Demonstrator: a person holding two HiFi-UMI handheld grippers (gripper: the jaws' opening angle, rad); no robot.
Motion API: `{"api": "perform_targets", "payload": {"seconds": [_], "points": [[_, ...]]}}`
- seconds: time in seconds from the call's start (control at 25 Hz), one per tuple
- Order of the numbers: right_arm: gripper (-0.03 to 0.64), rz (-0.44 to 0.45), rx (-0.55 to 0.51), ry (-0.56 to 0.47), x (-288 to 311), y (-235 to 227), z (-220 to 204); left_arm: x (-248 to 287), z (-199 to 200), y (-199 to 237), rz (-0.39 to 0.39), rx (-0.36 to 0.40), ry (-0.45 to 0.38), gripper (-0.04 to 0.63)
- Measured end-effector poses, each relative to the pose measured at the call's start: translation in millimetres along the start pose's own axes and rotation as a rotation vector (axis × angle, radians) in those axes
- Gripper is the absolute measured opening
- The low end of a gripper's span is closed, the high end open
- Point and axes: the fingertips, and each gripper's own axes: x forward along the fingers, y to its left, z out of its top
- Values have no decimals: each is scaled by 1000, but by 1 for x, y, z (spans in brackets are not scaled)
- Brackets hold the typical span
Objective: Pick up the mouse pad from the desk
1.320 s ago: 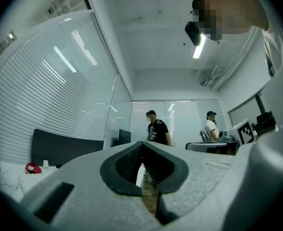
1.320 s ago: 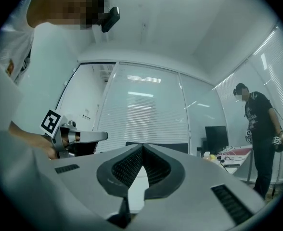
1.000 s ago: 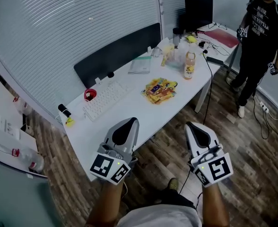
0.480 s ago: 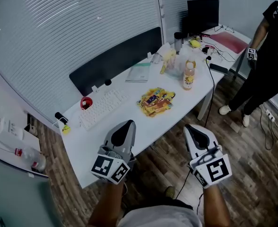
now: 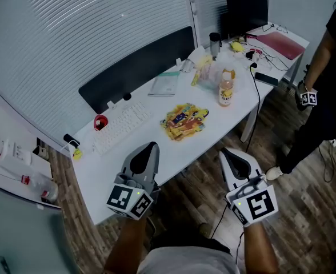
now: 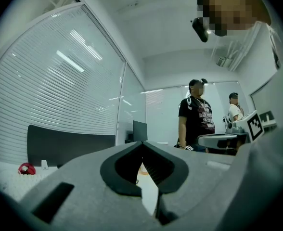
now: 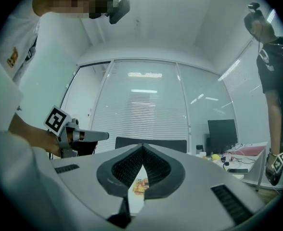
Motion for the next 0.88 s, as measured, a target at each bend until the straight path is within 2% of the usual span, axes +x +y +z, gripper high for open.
{"api": "perform_targets", "payload": {"seconds": [0.4,0.88], "points": [[12,0,-19,13,13,-9,-1,17,4,10,6,-4,-15,15],[12,-3,-40,56,87,-33,-11,65,-9,70,17,-26,-18,15]]}}
